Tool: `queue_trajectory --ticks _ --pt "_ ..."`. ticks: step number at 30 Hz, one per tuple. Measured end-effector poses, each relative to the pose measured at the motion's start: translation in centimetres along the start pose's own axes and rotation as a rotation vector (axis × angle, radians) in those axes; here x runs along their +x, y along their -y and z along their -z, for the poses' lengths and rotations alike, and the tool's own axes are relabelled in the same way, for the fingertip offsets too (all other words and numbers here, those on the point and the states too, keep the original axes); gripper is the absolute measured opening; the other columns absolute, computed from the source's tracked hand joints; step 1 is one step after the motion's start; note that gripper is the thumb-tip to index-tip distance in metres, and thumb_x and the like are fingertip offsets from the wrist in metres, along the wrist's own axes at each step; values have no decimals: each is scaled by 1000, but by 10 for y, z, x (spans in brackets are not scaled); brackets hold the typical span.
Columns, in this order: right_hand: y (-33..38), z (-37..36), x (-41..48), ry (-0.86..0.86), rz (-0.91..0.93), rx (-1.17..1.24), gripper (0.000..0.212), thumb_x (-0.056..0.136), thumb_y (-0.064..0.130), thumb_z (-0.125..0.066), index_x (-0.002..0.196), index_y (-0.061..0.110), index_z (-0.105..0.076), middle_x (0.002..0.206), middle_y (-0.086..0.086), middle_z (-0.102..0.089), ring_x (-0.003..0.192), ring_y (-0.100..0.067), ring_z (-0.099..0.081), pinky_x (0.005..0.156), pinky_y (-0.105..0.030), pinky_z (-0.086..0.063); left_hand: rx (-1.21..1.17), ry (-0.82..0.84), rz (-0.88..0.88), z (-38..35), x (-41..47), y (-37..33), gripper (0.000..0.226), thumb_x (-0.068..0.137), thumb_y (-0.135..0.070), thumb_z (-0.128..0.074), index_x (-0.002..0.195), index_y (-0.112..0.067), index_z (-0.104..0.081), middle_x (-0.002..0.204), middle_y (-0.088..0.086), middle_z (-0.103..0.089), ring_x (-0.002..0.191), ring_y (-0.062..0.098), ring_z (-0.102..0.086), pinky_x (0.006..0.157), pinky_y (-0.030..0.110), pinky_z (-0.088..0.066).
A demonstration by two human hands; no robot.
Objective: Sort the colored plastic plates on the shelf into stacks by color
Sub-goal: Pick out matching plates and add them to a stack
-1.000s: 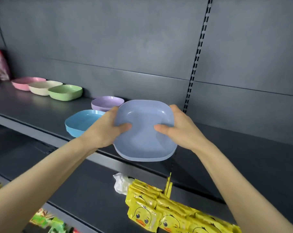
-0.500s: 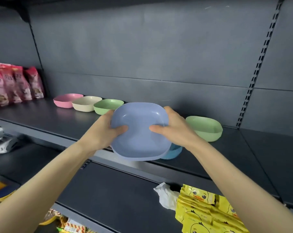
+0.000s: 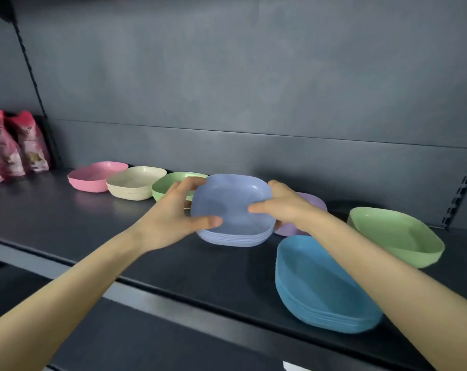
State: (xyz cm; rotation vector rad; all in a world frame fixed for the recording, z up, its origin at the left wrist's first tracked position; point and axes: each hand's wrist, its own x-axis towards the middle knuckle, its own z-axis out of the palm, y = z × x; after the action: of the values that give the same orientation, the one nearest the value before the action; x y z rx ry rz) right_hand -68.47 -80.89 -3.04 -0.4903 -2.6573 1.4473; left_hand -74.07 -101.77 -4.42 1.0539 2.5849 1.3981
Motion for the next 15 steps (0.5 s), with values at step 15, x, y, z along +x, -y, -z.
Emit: queue_trajectory --ticks 15 --pt "11 -24 37 -64 -41 -430 40 72 19 -75 99 5 -48 103 -12 -58 83 -29 -69 76 -47 -58 130 304 -21 9 44 70 76 65 -44 -80 132 -24 -47 130 -12 -40 119 0 -35 97 16 -27"
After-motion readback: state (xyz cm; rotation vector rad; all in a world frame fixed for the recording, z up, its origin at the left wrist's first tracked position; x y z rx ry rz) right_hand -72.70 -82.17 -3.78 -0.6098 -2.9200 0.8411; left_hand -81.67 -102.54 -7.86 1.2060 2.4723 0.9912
